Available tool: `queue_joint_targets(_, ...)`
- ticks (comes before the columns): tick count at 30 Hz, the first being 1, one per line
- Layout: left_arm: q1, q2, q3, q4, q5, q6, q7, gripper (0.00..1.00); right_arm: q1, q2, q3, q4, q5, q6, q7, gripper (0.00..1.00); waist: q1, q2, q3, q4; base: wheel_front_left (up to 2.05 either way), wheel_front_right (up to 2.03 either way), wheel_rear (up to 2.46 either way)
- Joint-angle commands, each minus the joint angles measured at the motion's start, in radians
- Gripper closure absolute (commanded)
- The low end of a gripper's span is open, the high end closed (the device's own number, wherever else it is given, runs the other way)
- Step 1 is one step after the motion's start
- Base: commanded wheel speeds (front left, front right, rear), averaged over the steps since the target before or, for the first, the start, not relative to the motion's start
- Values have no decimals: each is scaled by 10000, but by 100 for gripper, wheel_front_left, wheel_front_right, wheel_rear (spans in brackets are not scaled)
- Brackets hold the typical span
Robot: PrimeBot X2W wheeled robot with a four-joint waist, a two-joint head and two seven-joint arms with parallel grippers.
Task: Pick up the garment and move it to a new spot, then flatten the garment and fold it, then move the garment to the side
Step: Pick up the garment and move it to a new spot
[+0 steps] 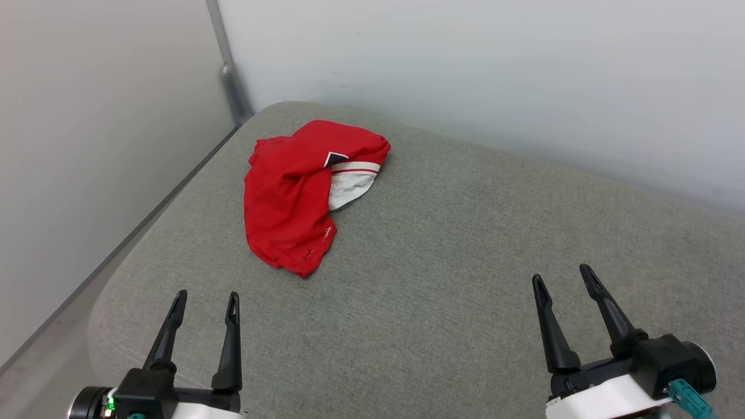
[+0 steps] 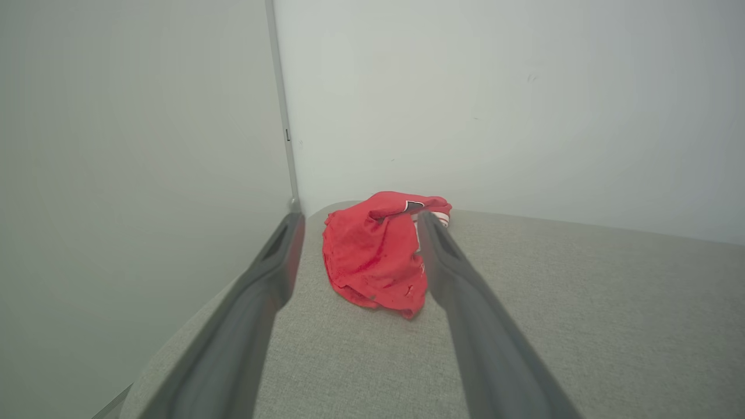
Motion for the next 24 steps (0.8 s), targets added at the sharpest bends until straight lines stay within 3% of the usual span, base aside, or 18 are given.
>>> queue_joint_targets(1,46,-20,57,38,-61,-47,-28,0,69,2,-2,-21,-27,-7,-21,0,0,0,23,-28,0,0,0)
queue_joint_targets(9,-691,-24,188,210,-394,-220,-26,0,-329,2,-62,-168,-448,-7,-21,0,0,0,828,-383,0,0,0)
queue_joint_targets(14,-1922,286,406,601,-1492,-332,-26,0,-752,1,-122,-446,-1078,-7,-21,0,0,0,2005,-803,0,0,0)
queue_joint_targets(18,-3158,1221,-193,1471,-2574,-318,-25,0,-1074,-4,-255,-756,-1654,-7,-21,0,0,0,3042,-1107,0,0,0)
queue_joint_targets(21,-4453,2307,-582,2292,-3693,-321,73,0,-1195,-5,-322,-1101,-1850,-5,-21,0,0,0,3732,-1382,0,0,0)
queue_joint_targets(22,-5630,3407,-1245,2985,-5043,-324,1011,0,-1317,-169,-303,-1395,-2172,-7,-21,0,0,0,4323,-1627,0,0,0)
queue_joint_targets(24,-6419,4133,-1571,3246,-6376,-323,2030,0,-1437,-191,-400,-1570,-2307,-7,-21,0,0,0,4694,-1812,0,0,0)
